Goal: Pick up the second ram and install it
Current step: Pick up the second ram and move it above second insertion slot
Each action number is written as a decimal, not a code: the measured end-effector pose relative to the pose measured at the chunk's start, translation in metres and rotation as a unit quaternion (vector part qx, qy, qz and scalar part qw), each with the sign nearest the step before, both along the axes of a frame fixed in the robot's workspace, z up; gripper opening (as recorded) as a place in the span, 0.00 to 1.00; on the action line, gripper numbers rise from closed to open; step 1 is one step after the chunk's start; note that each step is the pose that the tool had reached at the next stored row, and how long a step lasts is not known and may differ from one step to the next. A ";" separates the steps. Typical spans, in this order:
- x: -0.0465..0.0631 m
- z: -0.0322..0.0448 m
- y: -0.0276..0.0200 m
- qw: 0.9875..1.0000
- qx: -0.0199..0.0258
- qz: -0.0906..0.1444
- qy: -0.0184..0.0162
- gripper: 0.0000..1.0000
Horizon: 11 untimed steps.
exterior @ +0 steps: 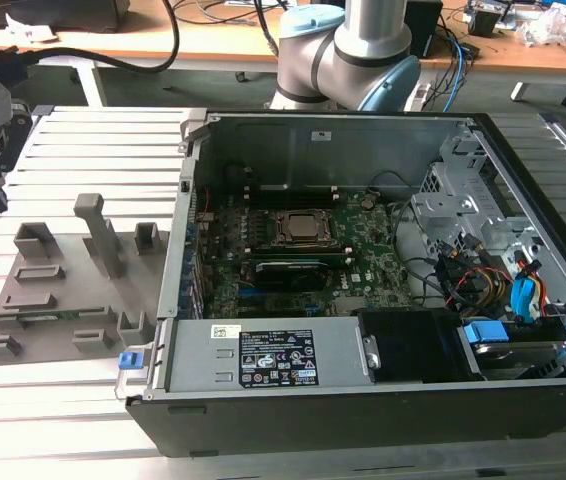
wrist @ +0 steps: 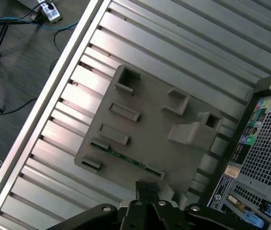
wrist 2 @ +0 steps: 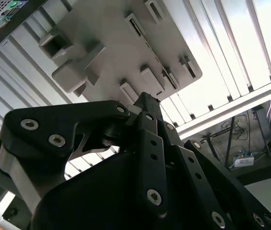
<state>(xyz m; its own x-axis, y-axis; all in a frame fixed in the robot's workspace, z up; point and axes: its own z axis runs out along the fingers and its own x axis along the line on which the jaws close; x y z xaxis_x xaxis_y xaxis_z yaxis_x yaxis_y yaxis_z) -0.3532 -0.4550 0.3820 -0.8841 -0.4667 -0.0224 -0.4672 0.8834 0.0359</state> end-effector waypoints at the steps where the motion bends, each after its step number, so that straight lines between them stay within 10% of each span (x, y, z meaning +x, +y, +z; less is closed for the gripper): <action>1: 0.000 0.0000 0.0000 1.000 0.000 0.007 0.000 0.11; 11: 0.000 0.0000 0.0000 0.998 0.000 0.062 0.000 0.11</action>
